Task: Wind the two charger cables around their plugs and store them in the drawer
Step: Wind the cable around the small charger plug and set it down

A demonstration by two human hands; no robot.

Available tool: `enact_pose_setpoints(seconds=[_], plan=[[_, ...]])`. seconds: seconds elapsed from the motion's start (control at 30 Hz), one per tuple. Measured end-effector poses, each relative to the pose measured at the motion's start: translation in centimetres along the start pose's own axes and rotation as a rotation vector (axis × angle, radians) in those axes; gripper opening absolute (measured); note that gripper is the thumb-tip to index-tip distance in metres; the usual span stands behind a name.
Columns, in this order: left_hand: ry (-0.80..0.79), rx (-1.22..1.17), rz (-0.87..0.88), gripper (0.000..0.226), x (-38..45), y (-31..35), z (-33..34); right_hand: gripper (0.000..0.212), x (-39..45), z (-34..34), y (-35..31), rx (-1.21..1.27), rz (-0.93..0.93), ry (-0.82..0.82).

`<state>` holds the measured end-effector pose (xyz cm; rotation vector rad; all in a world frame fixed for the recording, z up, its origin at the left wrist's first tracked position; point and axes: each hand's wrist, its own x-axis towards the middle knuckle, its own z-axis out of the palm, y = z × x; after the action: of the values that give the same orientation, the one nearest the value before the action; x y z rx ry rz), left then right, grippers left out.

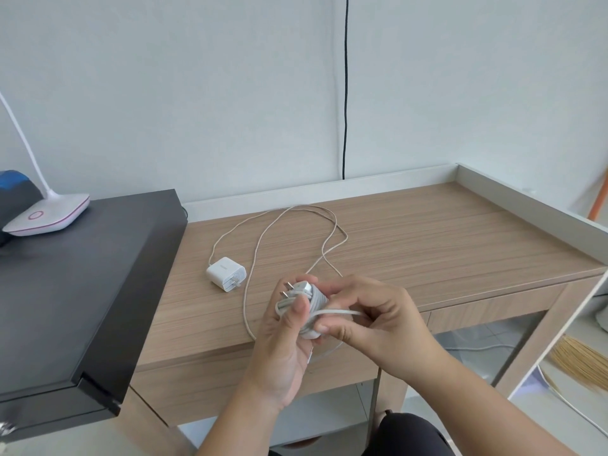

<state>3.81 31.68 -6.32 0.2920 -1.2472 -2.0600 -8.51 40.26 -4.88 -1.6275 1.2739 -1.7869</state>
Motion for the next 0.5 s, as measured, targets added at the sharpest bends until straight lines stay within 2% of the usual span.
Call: enact_pose_setpoints(seconds=[0.2, 0.37, 0.5], plan=[[-0.003, 0.04, 0.022, 0.076, -0.3, 0.4, -0.1, 0.035, 0.5, -1.4, -0.8, -0.301, -0.008, -0.128], [0.017, 0.059, 0.042, 0.067, -0.3, 0.4, -0.3, 0.052, 1.7, -1.7, -1.3, -0.512, -0.106, -0.259], [0.02, 0.061, 0.033, 0.063, -0.4, 0.2, -0.3, 0.055, 2.4, -2.1, -1.1, -0.602, -0.157, -0.328]])
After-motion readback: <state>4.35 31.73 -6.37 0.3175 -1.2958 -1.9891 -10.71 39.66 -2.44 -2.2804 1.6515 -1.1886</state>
